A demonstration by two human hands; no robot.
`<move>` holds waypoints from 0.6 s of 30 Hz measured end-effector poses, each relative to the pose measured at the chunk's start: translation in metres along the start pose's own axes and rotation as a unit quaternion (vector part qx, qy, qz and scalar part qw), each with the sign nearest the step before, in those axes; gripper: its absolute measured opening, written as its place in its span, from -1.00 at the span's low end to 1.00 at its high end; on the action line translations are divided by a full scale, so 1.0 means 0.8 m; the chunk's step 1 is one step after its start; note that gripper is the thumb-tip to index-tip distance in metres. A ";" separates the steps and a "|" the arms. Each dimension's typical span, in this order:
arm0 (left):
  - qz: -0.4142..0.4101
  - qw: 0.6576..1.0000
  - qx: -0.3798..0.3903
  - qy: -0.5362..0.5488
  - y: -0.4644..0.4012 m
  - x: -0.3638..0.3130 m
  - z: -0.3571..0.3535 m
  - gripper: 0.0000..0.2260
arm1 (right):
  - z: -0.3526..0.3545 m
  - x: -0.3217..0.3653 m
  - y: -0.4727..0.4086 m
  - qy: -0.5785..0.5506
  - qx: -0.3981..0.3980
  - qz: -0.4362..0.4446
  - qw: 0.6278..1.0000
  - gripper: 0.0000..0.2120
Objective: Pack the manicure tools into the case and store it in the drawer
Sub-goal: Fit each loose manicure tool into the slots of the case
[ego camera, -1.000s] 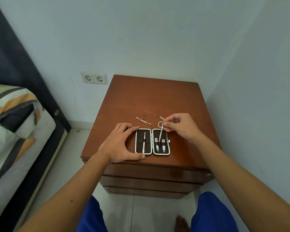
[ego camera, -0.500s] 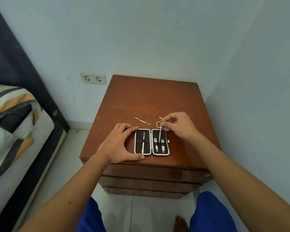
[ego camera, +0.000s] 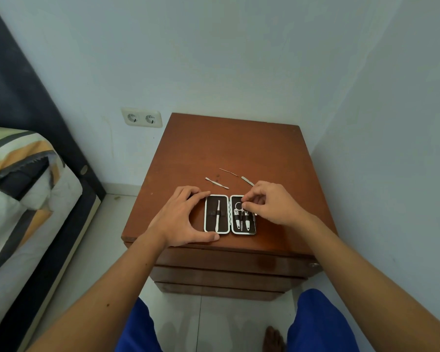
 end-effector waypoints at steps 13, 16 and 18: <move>0.001 1.000 0.005 -0.006 0.001 -0.002 0.000 0.05 | -0.013 0.013 0.028 0.024 0.075 0.024 0.997 -0.43; 0.002 1.000 0.004 -0.007 0.001 -0.001 0.000 0.05 | -0.017 0.014 0.027 0.038 0.088 0.019 0.995 -0.35; 0.002 1.000 0.003 -0.006 0.001 -0.001 0.000 0.04 | -0.017 0.014 0.028 0.034 0.091 0.018 0.995 -0.35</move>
Point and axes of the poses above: each hand's wrist, its own y-axis away from the middle knuckle, its own z-axis out of the back of the hand, x = y × z, the point moved 10 cm from there along -y, towards the middle knuckle, and after that the axes turned 9 degrees about -x, right-handed, at the moved point
